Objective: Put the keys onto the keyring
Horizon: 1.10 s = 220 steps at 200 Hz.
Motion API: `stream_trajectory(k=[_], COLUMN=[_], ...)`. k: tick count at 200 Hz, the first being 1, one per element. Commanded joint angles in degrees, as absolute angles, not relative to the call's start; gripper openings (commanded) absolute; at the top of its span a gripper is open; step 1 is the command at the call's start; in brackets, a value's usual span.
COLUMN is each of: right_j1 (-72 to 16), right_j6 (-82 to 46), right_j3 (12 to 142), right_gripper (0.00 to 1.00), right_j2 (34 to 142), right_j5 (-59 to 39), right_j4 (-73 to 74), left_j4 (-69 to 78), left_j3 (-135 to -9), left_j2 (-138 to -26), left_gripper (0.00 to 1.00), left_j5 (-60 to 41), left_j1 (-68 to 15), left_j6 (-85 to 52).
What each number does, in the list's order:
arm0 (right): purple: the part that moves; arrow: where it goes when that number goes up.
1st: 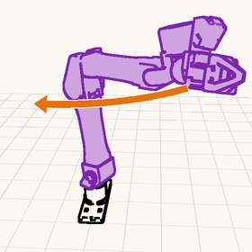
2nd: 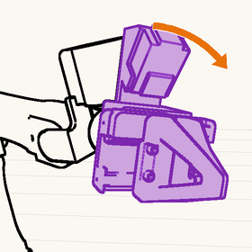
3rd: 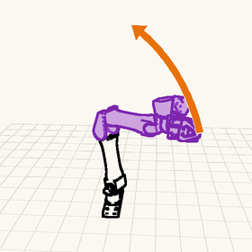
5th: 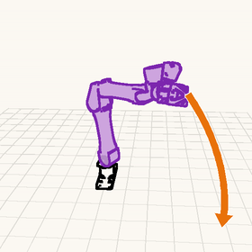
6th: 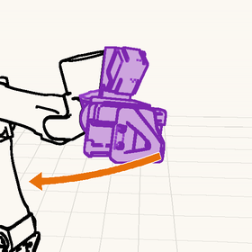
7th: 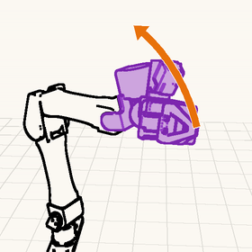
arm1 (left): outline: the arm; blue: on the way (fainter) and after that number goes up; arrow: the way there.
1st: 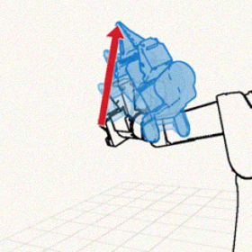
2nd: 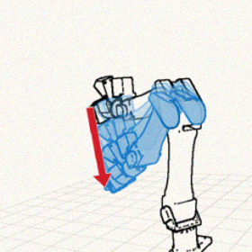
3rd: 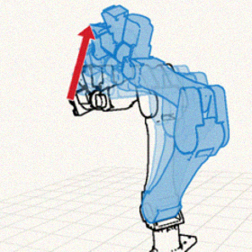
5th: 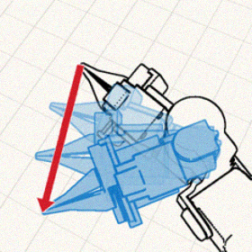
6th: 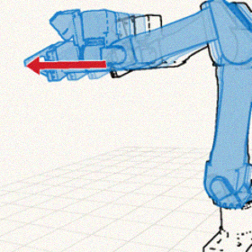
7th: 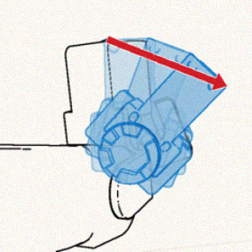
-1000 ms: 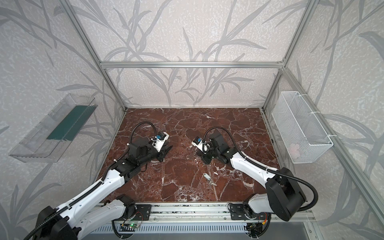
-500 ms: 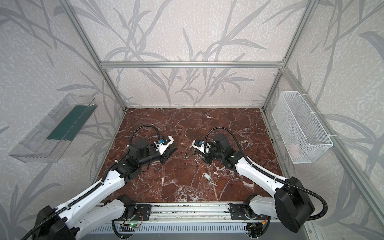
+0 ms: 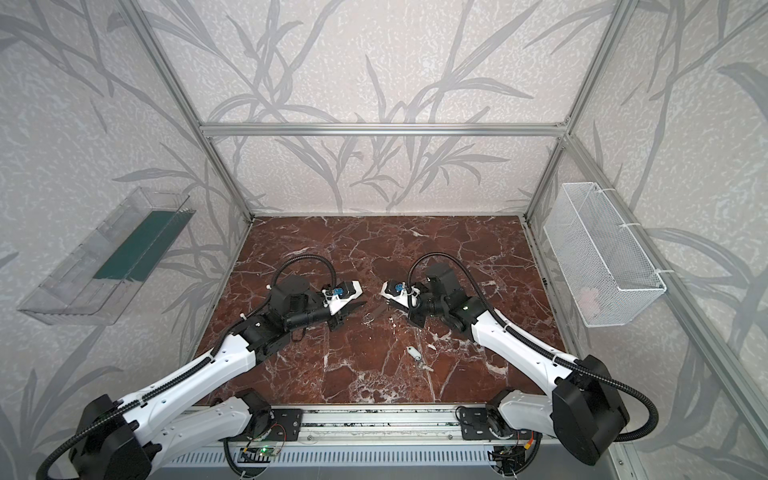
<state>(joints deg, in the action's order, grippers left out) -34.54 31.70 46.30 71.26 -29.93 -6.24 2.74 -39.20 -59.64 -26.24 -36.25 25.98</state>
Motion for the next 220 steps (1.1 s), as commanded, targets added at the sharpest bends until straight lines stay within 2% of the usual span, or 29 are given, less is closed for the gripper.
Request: stream_trajectory(k=[1, 79, 220], right_j1=[-34.77, -34.76, -34.72], right_j6=[33.56, 35.94, 35.15], right_j3=[48.97, 54.17, 56.16], right_gripper=[0.0, 0.0, 0.0], right_j2=[70.62, 72.73, 73.65], right_j5=[-32.17, -34.45, -37.29], right_j4=[-10.25, -19.62, -21.86], left_j4=[1.71, 0.36, 1.83], left_j3=[-42.0, -45.18, -46.03], left_j2=[-60.78, -65.36, -68.84], left_gripper=[0.24, 0.26, 0.26], left_j5=[-28.85, -30.55, -30.1], left_j1=[-37.19, -40.17, -43.01], left_j6=[30.49, 38.2, 40.08])
